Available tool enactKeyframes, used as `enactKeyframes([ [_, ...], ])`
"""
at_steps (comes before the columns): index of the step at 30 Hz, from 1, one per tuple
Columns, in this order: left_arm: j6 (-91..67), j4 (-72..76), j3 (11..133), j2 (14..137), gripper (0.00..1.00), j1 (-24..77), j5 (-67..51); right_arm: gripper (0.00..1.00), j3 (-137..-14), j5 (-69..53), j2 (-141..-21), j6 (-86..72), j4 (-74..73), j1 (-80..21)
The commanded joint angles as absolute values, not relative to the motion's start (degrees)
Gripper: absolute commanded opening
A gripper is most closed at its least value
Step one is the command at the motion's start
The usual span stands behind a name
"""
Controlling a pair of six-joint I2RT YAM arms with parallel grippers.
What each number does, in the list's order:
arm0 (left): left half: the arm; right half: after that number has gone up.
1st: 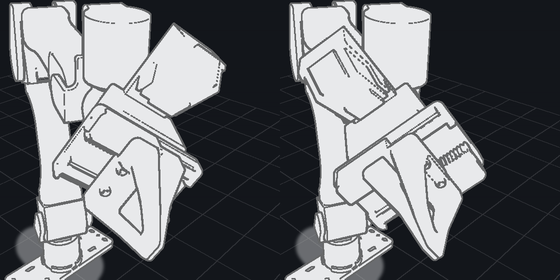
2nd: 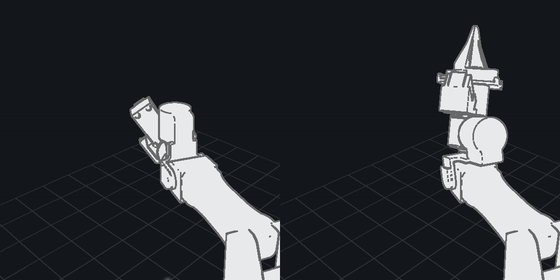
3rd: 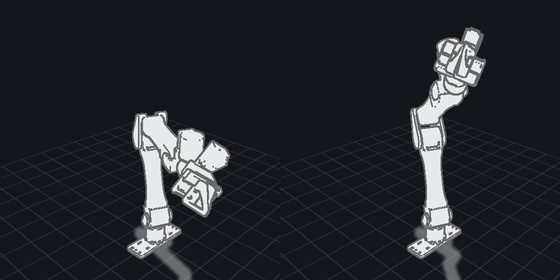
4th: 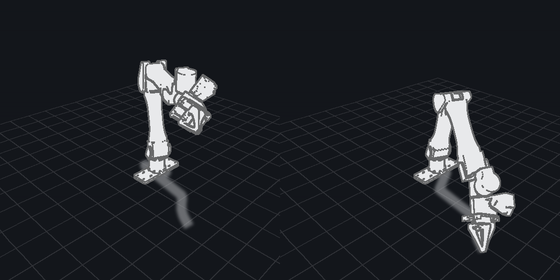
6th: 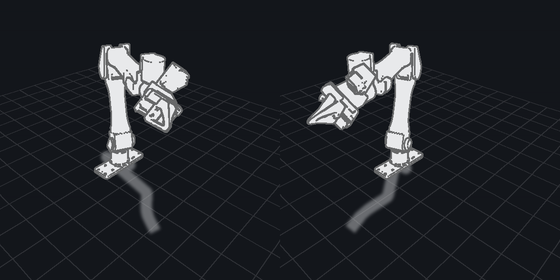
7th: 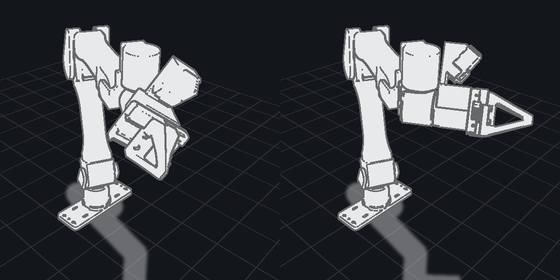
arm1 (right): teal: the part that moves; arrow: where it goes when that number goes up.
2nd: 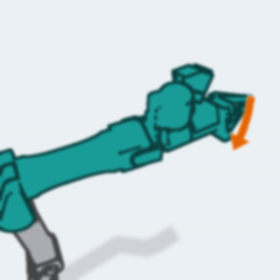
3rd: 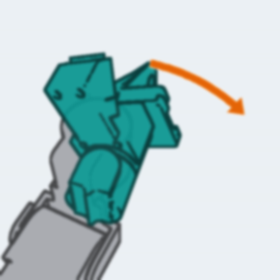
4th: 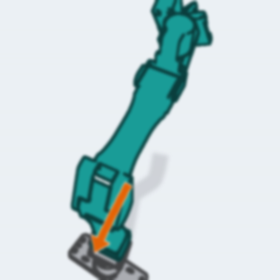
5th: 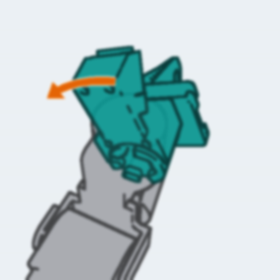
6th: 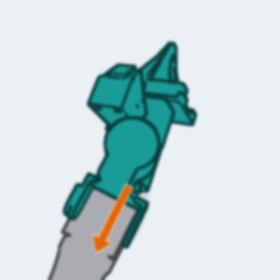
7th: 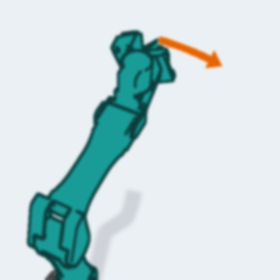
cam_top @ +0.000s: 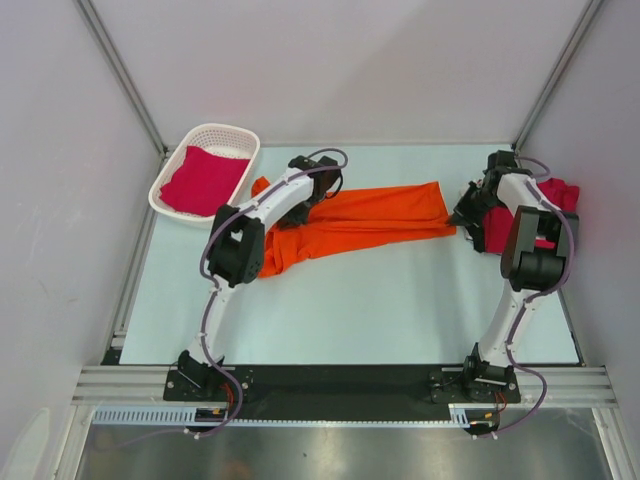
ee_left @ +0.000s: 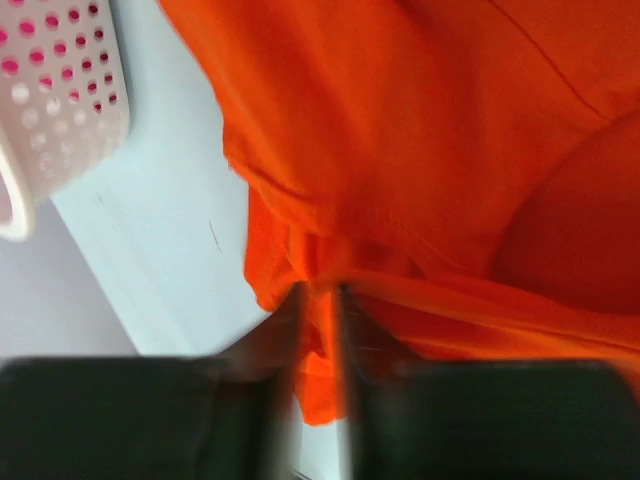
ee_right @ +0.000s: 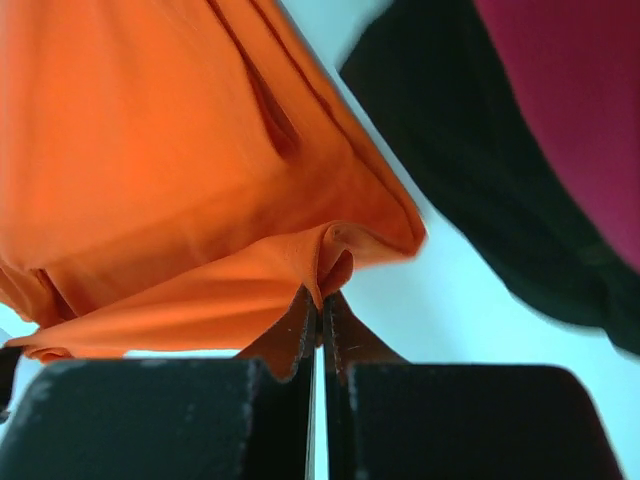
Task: Fold and stack the t-shirts
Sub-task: Fold the other side of the tshirt into a rectangle
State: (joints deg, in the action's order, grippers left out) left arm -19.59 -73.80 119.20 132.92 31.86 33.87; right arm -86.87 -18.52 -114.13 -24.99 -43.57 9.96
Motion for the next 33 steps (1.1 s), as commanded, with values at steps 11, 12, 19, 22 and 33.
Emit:
enactKeyframes([
  [11,-22.1,-76.6,123.0,135.2,1.00,27.5,34.4,0.05,-104.4,-17.1,-128.4,-28.0,-39.7,7.0],
  [12,-22.1,-76.6,122.3,134.6,1.00,27.4,34.3,0.08,-105.3,-17.1,-129.3,-28.2,-39.9,6.9],
  [19,-22.7,-76.3,119.4,132.0,1.00,27.5,34.7,0.47,-107.1,-17.5,-129.5,-28.7,-36.7,6.0],
  [22,-23.5,-76.3,117.5,130.7,1.00,27.6,34.8,0.58,-106.3,-17.1,-128.8,-28.9,-34.0,5.4],
  [33,-24.2,-75.9,110.0,126.0,1.00,27.7,35.9,0.59,-101.6,-19.8,-125.9,-34.3,-21.9,4.6],
])
